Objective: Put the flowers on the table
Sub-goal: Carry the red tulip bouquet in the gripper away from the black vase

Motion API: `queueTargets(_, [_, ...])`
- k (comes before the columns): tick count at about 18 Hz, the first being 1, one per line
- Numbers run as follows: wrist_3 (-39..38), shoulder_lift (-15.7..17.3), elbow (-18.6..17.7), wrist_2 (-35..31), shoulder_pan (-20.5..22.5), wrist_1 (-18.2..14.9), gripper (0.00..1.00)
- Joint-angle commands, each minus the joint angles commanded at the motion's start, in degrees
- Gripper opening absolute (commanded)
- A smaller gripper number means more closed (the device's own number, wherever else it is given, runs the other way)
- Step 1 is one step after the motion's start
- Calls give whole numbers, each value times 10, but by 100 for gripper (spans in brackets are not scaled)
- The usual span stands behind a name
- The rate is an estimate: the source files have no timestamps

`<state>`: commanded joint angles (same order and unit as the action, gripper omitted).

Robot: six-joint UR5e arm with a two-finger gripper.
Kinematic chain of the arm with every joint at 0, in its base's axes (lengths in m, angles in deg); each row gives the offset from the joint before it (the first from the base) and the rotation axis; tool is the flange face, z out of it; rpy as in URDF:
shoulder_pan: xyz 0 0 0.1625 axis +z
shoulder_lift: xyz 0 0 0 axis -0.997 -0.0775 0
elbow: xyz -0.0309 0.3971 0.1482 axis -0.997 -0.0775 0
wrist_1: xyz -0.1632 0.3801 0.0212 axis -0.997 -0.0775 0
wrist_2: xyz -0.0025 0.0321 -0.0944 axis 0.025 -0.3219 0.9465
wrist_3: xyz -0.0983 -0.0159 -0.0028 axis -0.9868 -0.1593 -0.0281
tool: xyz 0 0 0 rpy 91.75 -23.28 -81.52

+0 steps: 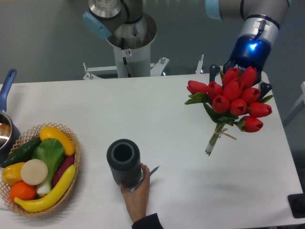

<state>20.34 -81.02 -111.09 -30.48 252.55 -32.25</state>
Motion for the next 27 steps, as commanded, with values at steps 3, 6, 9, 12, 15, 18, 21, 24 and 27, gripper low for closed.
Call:
queueTargets(3, [-1,-1,2,0,-1,0,47])
queueTargets(6, [-1,-1,5,0,2,0,47])
queueTargets(9, [-2,3,0,-1,10,0,48])
queueTargets(12, [-1,4,2,-10,18,0,48])
queueTargets(15, [-2,11,6,-75,17,0,48])
queueTargets(18, [0,14,11,-123,14,0,47])
queueTargets(21, [5,18,11,-166,12,-1,47])
queueTargets(24, [33,21,8,-223,-1,-3,47])
queueTargets(27, [47,18,9,-300,-27,-3,47])
